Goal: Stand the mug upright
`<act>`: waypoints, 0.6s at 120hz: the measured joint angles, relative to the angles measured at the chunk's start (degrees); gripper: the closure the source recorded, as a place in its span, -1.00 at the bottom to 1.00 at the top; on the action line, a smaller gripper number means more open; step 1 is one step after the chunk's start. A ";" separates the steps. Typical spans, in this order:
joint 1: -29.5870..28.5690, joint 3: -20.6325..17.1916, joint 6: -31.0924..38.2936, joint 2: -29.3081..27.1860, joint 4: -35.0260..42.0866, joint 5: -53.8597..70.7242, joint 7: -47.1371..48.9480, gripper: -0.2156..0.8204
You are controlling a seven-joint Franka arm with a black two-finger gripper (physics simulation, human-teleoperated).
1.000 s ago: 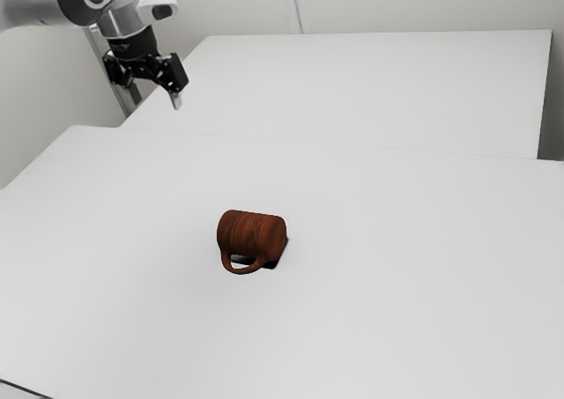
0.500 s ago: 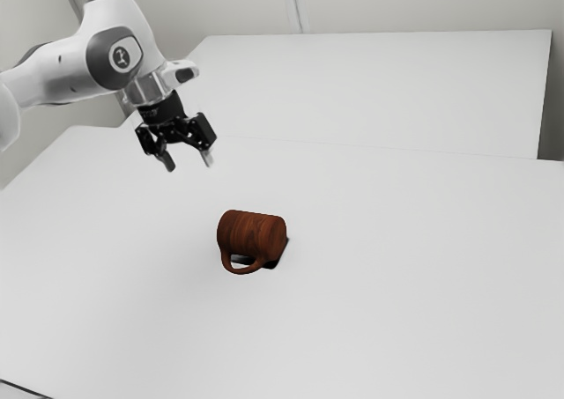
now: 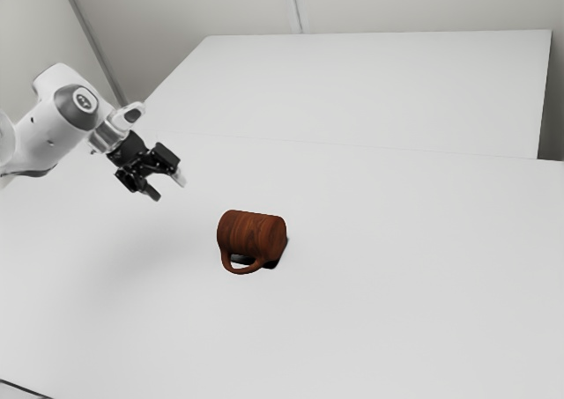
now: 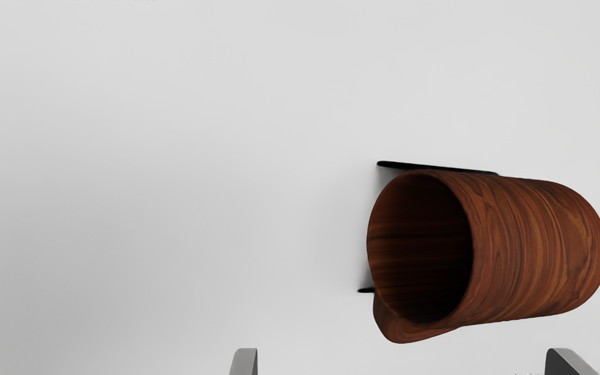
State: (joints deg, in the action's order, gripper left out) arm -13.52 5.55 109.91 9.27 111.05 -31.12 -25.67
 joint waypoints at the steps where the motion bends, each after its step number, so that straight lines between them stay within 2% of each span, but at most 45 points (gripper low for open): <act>1: -0.08 -0.02 -0.05 0.25 -0.04 -0.32 -0.53 -0.58; 38: -2.39 -0.74 -5.61 5.26 -0.87 -10.01 -19.10 -0.58; 72: -1.29 -1.57 -9.45 9.61 -0.38 -19.48 -29.22 -0.58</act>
State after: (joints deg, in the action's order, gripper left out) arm -14.81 3.98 100.46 18.88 110.67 -50.60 -54.88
